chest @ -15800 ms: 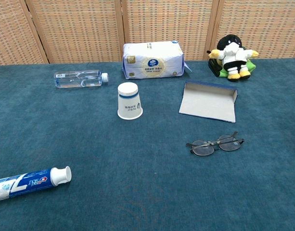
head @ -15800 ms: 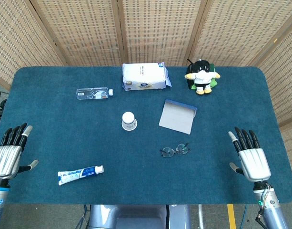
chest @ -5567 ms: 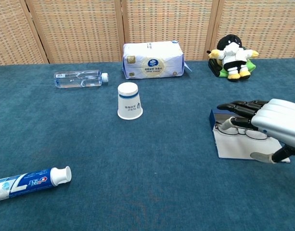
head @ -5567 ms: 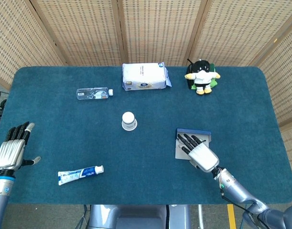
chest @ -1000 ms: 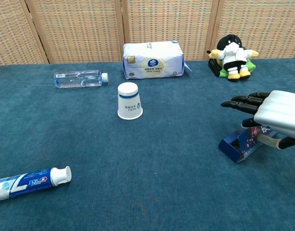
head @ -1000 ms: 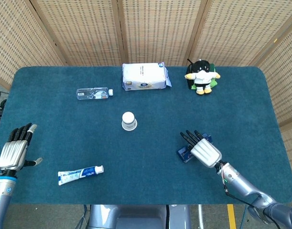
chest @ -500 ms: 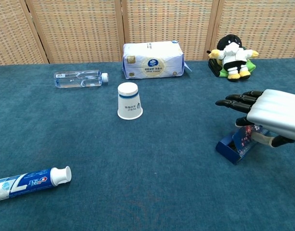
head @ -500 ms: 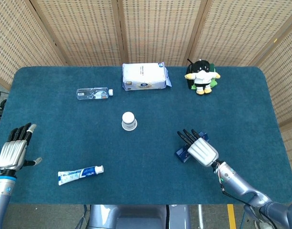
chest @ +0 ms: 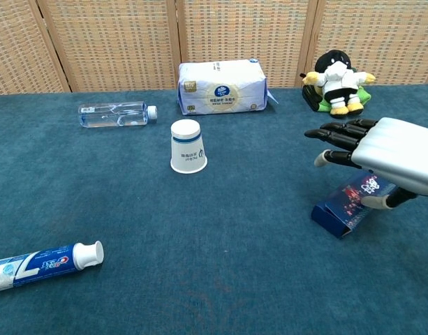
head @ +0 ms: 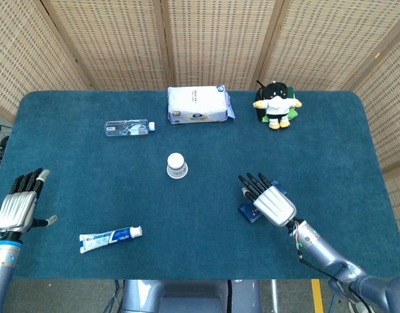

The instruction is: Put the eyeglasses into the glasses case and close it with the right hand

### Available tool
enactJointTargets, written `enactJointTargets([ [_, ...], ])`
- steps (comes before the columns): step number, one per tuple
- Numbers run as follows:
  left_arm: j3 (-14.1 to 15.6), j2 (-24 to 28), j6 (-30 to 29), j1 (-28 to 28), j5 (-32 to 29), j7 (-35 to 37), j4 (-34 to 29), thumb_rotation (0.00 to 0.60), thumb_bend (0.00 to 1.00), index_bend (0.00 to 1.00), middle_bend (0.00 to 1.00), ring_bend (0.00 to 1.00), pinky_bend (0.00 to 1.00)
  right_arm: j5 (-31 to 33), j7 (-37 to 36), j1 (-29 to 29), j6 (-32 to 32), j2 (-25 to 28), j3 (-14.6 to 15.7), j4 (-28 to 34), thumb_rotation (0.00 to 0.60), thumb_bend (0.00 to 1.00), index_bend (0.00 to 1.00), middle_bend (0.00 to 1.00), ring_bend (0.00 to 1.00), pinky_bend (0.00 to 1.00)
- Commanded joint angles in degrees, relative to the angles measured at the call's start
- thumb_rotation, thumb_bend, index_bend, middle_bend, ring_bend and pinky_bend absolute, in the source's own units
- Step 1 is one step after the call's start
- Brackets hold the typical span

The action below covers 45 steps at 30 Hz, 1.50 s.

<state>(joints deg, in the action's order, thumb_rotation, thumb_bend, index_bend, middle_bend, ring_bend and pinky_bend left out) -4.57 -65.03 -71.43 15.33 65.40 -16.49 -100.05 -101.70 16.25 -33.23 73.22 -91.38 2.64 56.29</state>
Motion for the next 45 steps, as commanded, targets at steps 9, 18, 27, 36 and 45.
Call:
enactJointTargets([
  [9,-0.05,-0.12,0.45,0.24,-0.45,-0.25,0.20,0.600,0.00,0.00,0.00,0.00,0.00,1.88,0.45,-0.18,-0.40,9.91,-1.40,11.06,0.600,0.05,0.11,0.00,0.00,0.17],
  [18,0.05,-0.44,0.68,0.47,-0.69,-0.86,0.12,0.600,0.00,0.00,0.00,0.00,0.00,4.75,4.56,-1.21,-12.64,16.83,2.22,16.54,0.600,0.00,0.00,0.00,0.00,0.12],
  [27,0.11,-0.58,0.28,0.38,-0.68,-1.13,-0.01,0.600,0.00,0.00,0.00,0.00,0.00,3.12,4.72,-2.20,-15.17,14.34,3.34,13.52,0.600,0.00,0.00,0.00,0.00,0.12],
  [36,0.04,-0.47,0.46,0.47,-0.85,-0.92,0.07,0.600,0.00,0.00,0.00,0.00,0.00,2.53,2.96,-3.57,-15.07,11.25,2.18,10.30,0.600,0.00,0.00,0.00,0.00,0.12],
  [45,0.12,-0.53,0.58,0.52,-0.92,-1.00,0.19,0.600,0.00,0.00,0.00,0.00,0.00,2.26,3.74,-5.79,-18.09,10.35,2.00,9.61,0.600,0.00,0.00,0.00,0.00,0.10],
])
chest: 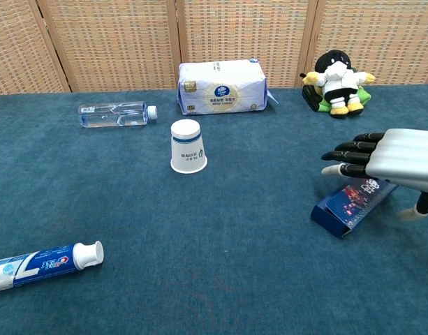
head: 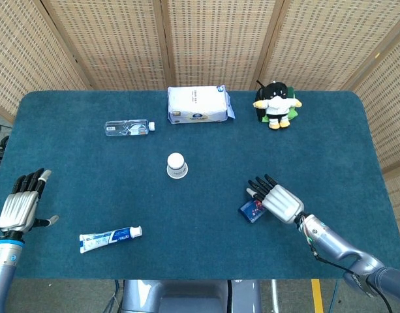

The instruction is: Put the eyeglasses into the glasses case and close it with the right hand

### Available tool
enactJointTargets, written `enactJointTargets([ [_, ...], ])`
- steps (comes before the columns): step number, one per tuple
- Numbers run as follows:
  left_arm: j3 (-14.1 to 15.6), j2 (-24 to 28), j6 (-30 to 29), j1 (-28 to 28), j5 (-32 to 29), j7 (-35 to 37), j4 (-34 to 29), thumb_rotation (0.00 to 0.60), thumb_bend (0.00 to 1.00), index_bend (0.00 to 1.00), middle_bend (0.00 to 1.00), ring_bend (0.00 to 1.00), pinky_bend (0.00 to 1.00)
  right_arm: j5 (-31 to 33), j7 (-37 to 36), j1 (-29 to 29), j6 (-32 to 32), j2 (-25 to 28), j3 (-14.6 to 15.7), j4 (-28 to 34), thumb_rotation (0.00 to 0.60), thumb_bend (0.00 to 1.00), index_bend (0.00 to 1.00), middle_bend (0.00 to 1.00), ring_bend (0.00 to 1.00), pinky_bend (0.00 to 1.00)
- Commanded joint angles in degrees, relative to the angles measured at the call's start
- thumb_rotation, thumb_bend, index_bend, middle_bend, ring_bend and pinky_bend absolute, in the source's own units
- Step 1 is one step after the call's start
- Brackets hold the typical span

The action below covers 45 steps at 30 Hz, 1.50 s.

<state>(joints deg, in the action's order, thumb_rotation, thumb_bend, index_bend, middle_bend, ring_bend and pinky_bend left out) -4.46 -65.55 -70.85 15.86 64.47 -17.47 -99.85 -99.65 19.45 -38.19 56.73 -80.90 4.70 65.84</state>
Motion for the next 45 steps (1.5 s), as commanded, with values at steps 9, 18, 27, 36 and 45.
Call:
enactJointTargets([
  [9,-0.13,-0.06,0.00,0.03,-0.38,0.02,0.20,0.600,0.00,0.00,0.00,0.00,0.00,2.10,3.99,-2.87,-6.36,-0.43,-0.83,1.24,0.600,0.04,0.00,0.00,0.00,0.08],
  [18,-0.23,-0.09,0.22,0.15,-0.72,0.08,0.35,0.600,0.00,0.00,0.00,0.00,0.00,2.13,3.23,-3.54,-6.34,-1.95,-0.97,0.27,0.600,0.13,0.22,0.23,0.00,0.08],
  [27,-0.26,-0.18,0.32,0.25,-0.94,-0.01,0.49,0.600,0.00,0.00,0.00,0.00,0.00,0.74,-0.41,-3.34,-3.23,-4.11,-0.37,-2.36,0.600,0.48,0.45,0.46,0.01,0.08],
  [36,-0.16,-0.24,0.33,0.28,-0.91,-0.13,0.49,0.600,0.00,0.00,0.00,0.00,0.00,0.22,-3.55,-2.82,-0.95,-4.59,0.17,-3.66,0.600,0.54,0.50,0.49,0.07,0.08],
  [45,-0.13,-0.17,0.18,0.24,-0.87,-0.18,0.27,0.600,0.00,0.00,0.00,0.00,0.00,1.56,-2.08,-2.63,-2.15,-2.10,0.24,-0.03,0.600,0.05,0.01,0.00,0.00,0.08],
])
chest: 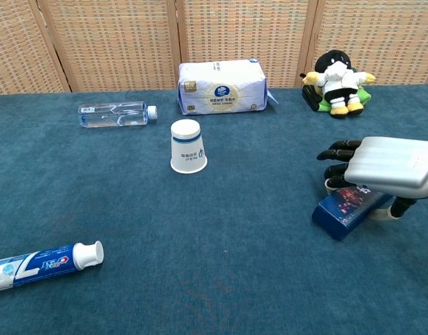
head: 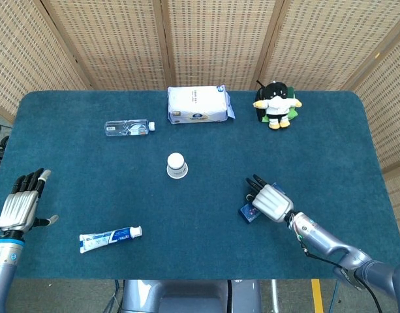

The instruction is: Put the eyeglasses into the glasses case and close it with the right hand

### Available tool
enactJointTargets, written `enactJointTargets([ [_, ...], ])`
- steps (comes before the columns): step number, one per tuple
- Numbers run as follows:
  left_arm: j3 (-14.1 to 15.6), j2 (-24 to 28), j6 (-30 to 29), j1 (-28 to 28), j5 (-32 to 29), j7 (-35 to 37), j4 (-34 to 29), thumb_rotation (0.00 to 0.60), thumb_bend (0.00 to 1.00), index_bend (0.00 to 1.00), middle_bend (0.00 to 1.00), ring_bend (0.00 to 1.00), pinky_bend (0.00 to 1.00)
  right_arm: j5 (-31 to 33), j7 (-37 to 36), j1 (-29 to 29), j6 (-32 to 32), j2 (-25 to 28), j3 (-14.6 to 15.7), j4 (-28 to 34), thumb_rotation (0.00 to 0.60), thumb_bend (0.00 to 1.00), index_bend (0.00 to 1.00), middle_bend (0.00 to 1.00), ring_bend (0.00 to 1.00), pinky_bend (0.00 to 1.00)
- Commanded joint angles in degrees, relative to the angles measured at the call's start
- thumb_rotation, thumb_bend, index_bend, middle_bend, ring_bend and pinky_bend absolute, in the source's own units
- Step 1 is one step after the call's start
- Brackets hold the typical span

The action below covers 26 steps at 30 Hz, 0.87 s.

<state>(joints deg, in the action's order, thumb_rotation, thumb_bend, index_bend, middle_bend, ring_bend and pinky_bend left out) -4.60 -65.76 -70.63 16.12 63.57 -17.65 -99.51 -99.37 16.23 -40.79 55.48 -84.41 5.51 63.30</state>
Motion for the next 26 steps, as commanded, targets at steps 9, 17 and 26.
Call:
enactJointTargets([
  [9,0.40,0.56,-1.07,-0.53,1.77,0.68,-1.03,0.600,0.00,0.00,0.00,0.00,0.00,6.16,9.46,4.12,3.16,9.55,-2.66,16.01,0.600,0.00,0.00,0.00,0.00,0.07],
  [17,1.51,2.06,-3.52,-2.24,5.86,3.08,-2.39,0.600,0.00,0.00,0.00,0.00,0.00,11.63,4.62,15.71,18.91,15.20,-4.17,25.65,0.600,0.00,0.00,0.00,0.00,0.01],
  [26,2.77,2.78,-7.25,-4.62,11.52,7.17,-2.22,0.600,0.00,0.00,0.00,0.00,0.00,12.26,-5.98,24.01,28.93,14.04,-4.18,25.72,0.600,0.00,0.00,0.00,0.00,0.00],
])
